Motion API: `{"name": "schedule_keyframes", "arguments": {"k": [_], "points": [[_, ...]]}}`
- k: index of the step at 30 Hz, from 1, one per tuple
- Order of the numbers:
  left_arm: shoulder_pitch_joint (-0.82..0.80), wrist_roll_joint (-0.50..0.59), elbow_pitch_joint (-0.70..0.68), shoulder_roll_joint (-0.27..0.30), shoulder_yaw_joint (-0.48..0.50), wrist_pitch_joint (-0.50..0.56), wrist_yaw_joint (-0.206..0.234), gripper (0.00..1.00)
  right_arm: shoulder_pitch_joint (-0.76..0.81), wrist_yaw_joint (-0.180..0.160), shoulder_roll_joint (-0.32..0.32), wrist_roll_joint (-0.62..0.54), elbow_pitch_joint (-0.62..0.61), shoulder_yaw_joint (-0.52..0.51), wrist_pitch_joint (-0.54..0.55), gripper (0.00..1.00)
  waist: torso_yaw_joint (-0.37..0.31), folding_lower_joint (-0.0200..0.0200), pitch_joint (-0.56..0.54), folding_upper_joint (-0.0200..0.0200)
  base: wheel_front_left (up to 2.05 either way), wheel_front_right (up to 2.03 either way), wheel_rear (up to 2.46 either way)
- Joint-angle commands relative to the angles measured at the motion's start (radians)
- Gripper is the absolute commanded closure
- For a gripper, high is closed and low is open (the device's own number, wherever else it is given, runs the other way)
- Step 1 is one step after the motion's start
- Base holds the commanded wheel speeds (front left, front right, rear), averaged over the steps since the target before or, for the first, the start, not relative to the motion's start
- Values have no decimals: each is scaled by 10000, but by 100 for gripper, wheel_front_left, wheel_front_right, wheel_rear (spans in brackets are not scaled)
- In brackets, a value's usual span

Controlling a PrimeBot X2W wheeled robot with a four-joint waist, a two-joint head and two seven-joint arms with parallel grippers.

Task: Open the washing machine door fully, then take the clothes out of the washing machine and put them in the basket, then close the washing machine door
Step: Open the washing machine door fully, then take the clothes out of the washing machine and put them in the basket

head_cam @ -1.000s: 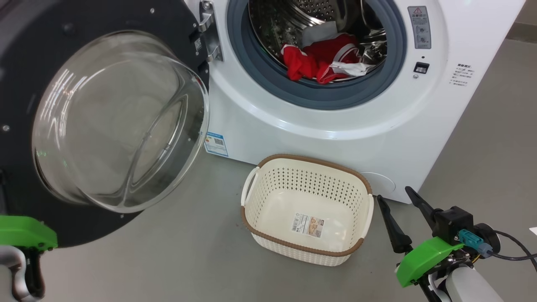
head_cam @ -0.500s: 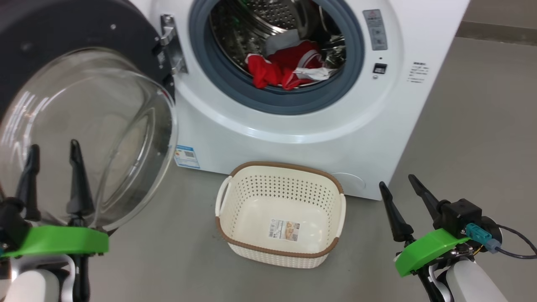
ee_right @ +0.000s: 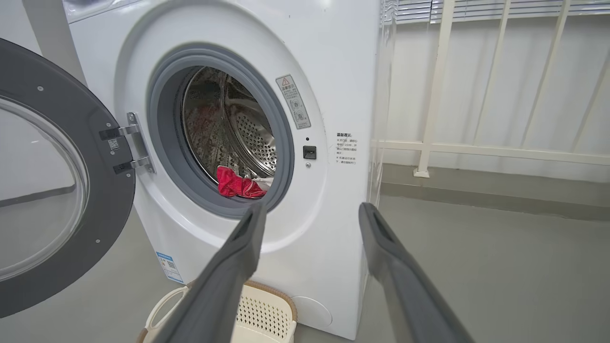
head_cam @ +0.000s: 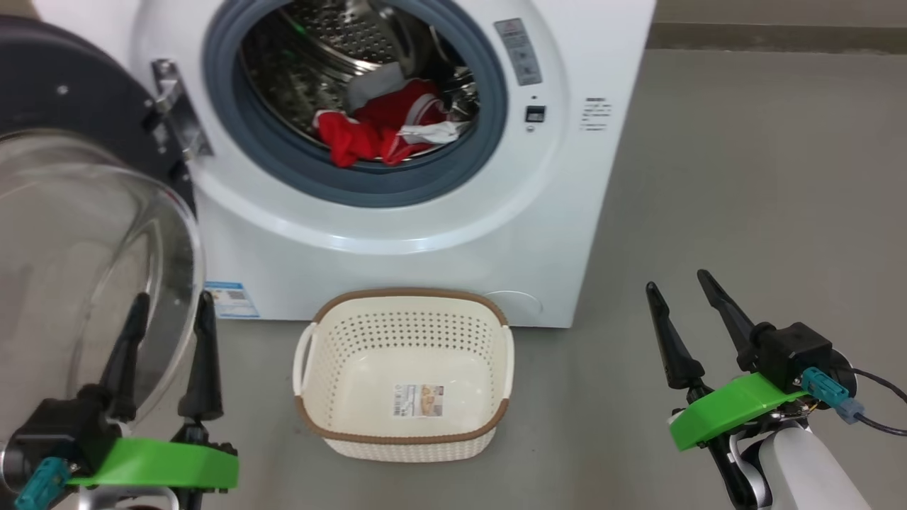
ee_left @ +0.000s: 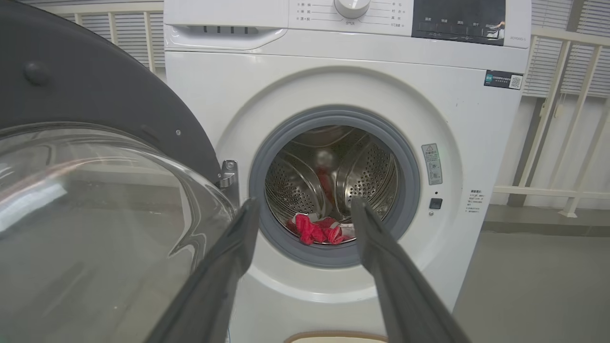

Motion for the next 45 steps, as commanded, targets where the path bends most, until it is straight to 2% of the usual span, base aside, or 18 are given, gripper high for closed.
{"name": "schedule_keyframes", "arguments": {"k": [1,11,20,29,45], "points": [[-52,-46,-206,199,317,-42,-102,0,-25,4,19,86,-355,138,-92,0,-581,0,-97,0,0,0,0],[744,-300,376,107,32,-142,-476,0,433,4,73,118,-817,-94,-92,0,-1412,0,-262,0,0,0,0],[1374,-164,1083,12,180,-406,-411,0,942,4,92,83,-1038,-95,-92,0,-1803,0,-569,0,0,0,0],[1881,214,1510,-147,122,-481,-501,0,1498,4,75,104,-1125,-90,-92,0,-1890,0,-946,0,0,0,0],[2186,748,1343,-408,401,-487,-617,0,1753,4,19,47,-1180,-81,-92,0,-1773,0,-1058,0,0,0,0]]}}
